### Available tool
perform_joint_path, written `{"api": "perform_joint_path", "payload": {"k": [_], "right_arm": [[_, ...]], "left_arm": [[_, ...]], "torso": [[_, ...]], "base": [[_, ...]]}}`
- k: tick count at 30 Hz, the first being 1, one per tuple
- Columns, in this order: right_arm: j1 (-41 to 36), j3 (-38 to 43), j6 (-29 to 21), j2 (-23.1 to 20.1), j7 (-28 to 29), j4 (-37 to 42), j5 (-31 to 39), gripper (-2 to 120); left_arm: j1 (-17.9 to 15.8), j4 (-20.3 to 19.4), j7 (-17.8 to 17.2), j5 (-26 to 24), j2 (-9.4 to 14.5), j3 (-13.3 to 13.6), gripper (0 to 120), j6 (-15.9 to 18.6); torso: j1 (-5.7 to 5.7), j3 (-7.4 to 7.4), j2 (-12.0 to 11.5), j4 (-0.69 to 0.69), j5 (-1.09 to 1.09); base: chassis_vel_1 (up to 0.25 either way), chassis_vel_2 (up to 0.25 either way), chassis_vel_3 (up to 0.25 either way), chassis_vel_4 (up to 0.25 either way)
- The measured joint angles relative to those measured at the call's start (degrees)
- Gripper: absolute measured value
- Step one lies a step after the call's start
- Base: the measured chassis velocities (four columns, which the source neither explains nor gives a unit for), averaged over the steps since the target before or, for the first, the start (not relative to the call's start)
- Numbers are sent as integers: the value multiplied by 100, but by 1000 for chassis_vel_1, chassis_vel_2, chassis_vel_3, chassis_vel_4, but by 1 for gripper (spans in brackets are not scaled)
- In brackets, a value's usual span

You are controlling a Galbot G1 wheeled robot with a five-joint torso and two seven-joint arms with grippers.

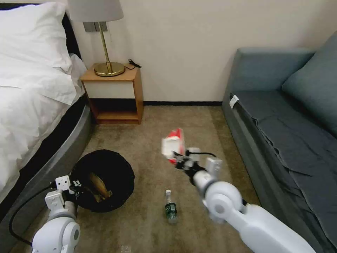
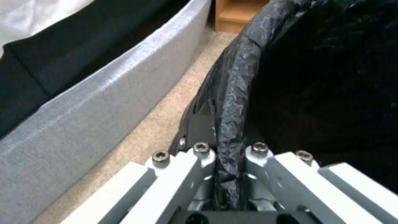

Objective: Pick up the trash bin, then pick up the garbage on the floor and place it into the trash bin.

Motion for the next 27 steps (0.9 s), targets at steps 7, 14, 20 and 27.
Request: {"api": "perform_joint_path", "payload": {"k": [7, 14, 20, 27], "right_arm": [[629, -1283, 73, 712, 93, -264, 374, 0], [948, -2105, 131, 1425, 93, -889, 296, 0], [1014, -2501, 85, 1797, 220, -1491, 5, 0], [992, -2668, 72, 1997, 370, -2093, -397, 15]], "left_arm": [[-26, -66, 3, 30, -49, 40, 3, 74], [-37, -152, 3, 45, -109, 103, 3, 110], [-27, -246, 15, 23, -160, 137, 3, 124], [-38, -265, 31, -4, -186, 161, 3, 125]], "torso": [[0, 0, 0, -1, 1], [0, 0, 0, 0, 1], [0, -1, 0, -1, 2], [0, -1, 0, 0, 2]], "base": [[0, 0, 0, 0], [0, 0, 0, 0], [0, 0, 0, 0], [0, 0, 0, 0]]}}
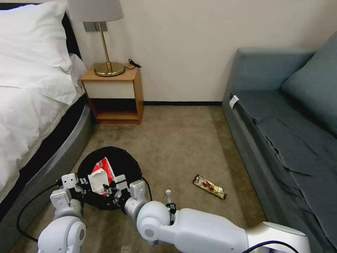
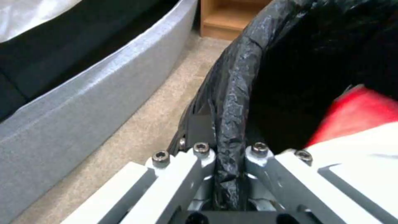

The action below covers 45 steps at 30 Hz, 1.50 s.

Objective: Pick up the trash bin, then pick up the garbage on the floor and place it into the trash bin.

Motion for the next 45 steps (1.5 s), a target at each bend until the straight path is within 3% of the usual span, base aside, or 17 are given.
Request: {"api": "perform_joint_path", "payload": {"k": [4, 7, 9, 15, 19, 20, 22, 26, 30, 38, 45], "right_arm": [[73, 0, -31, -11, 61, -42, -74, 32], [91, 0, -38, -15, 74, -24, -75, 35], [153, 3, -63, -31, 112, 41, -79, 50], [172, 252, -128, -65, 213, 257, -209, 67], [236, 855, -595, -425, 583, 826, -55, 87], [236, 855, -595, -425, 583, 826, -55, 87], [241, 1133, -1032, -742, 1033, 1041, 313, 96], [167, 1408, -1896, -1239, 1965, 1138, 1164, 99], [-77, 1528, -2515, -1330, 2553, 988, 1814, 100], [-462, 1336, -2763, -869, 2477, 21, 1574, 100], [-656, 1265, -2725, -837, 2115, -834, 1083, 100]], "left_arm": [[-41, -1, 8, -55, 8, 13, 3, 0], [-45, 2, 10, -69, 13, 13, 3, 0], [-50, 5, 20, -100, 30, 5, 3, -5], [-81, 53, 32, -131, 21, -20, 3, -29], [-139, 181, 38, -132, 23, -22, 3, -39], [-139, 181, 38, -132, 23, -22, 3, -39], [-159, 227, 44, -133, 21, -34, 3, -51], [-166, 293, 50, -133, 33, -54, 3, -84], [-174, 338, 70, -133, 53, -57, 3, -111], [-217, 385, 72, -132, 90, -30, 3, -112], [-240, 439, 75, -118, 101, 26, 3, -99]], "torso": [[0, 0, 0, -1, 0], [0, 0, 0, -1, 0], [0, 0, 0, -1, 0], [0, 0, 0, 0, 1], [0, 0, 0, 0, 2], [0, 0, 0, 0, 2], [0, 0, 0, -1, 2], [0, 0, 0, -3, 1], [0, 0, 0, -2, 1], [0, 0, 0, 0, 1], [0, 0, 0, -1, 0]], "base": [[0, 0, 0, 0], [0, 0, 0, 0], [0, 0, 0, 0], [0, 0, 0, 0], [0, 0, 0, 0], [0, 0, 0, 0], [0, 0, 0, 0], [0, 0, 0, 0], [0, 0, 0, 0], [0, 0, 0, 0], [0, 0, 0, 0]]}}
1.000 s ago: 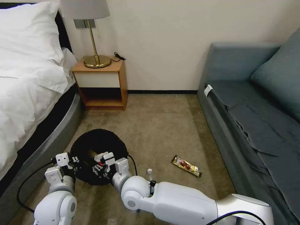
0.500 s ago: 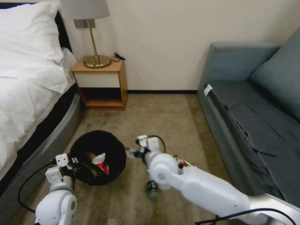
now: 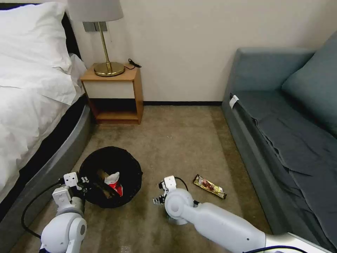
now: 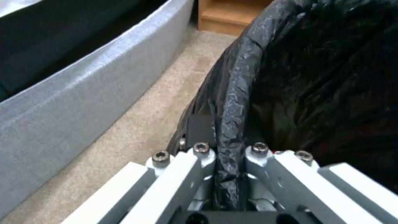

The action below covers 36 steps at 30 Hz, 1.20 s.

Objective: Pick up the trash bin, then pick up the garbage on the floor and place it into the trash bin.

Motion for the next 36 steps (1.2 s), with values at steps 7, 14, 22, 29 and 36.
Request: {"api": "perform_joint_path", "payload": {"k": [7, 14, 22, 29, 36], "right_arm": [[-96, 0, 145, 230, -352, -713, -295, 100], [-121, -30, 280, 434, -608, -1228, -591, 100], [-204, -117, 416, 543, -823, -1710, -883, 96], [-246, -143, 488, 560, -914, -1735, -1016, 72], [-263, -195, 499, 471, -918, -1656, -1081, 48]], "left_arm": [[-9, 11, 5, 19, 8, 17, 3, 20], [13, 11, 7, 32, -8, 0, 3, 21], [19, 11, 7, 33, 3, -21, 3, 13], [9, 34, 7, 33, 16, -23, 3, 6], [-13, 90, 14, 33, 9, -16, 3, -17]], "torso": [[0, 0, 0, 0, 0], [0, 0, 0, 1, 0], [0, 0, 0, 1, 0], [0, 0, 0, 2, 2], [0, -1, 0, 1, -1]], "base": [[0, 0, 0, 0], [0, 0, 0, 0], [0, 0, 0, 0], [0, 0, 0, 0], [0, 0, 0, 0]]}}
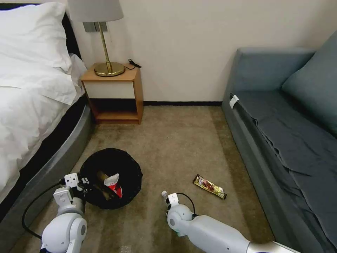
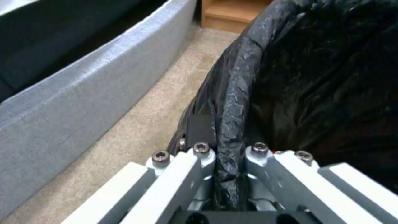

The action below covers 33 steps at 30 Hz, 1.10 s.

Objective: Pick up the trash bin, then pick up the garbage on the floor and place it into the trash bin.

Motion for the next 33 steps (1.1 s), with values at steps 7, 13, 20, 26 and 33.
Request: {"api": "perform_joint_path", "payload": {"k": [7, 13, 20, 26, 33], "right_arm": [[-24, -8, 23, -122, 21, 189, -42, 28], [130, 287, -19, -672, 231, 1226, 89, 19], [593, 941, -141, -1343, 513, 3070, 576, 19], [1034, 853, 96, -1070, 604, 4101, 1226, 19], [1213, -53, 542, -370, 262, 3735, 988, 19]], "left_arm": [[-23, 7, 5, 2, -7, 18, 3, 1], [-42, 26, 7, 3, 11, 9, 3, 7], [-65, 65, 8, 2, 26, 12, 3, 9], [-62, 73, 8, 25, -19, 70, 3, 9], [-43, 7, 6, 96, -110, 212, 3, 12]], "torso": [[0, 0, 0, -1, 0], [0, 1, 0, -1, 1], [0, 0, 0, -2, 0], [0, 0, 0, -1, 1], [0, 1, 0, 1, 0]], "base": [[0, 0, 0, 0], [0, 0, 0, 0], [0, 0, 0, 0], [0, 0, 0, 0], [0, 0, 0, 0]]}}
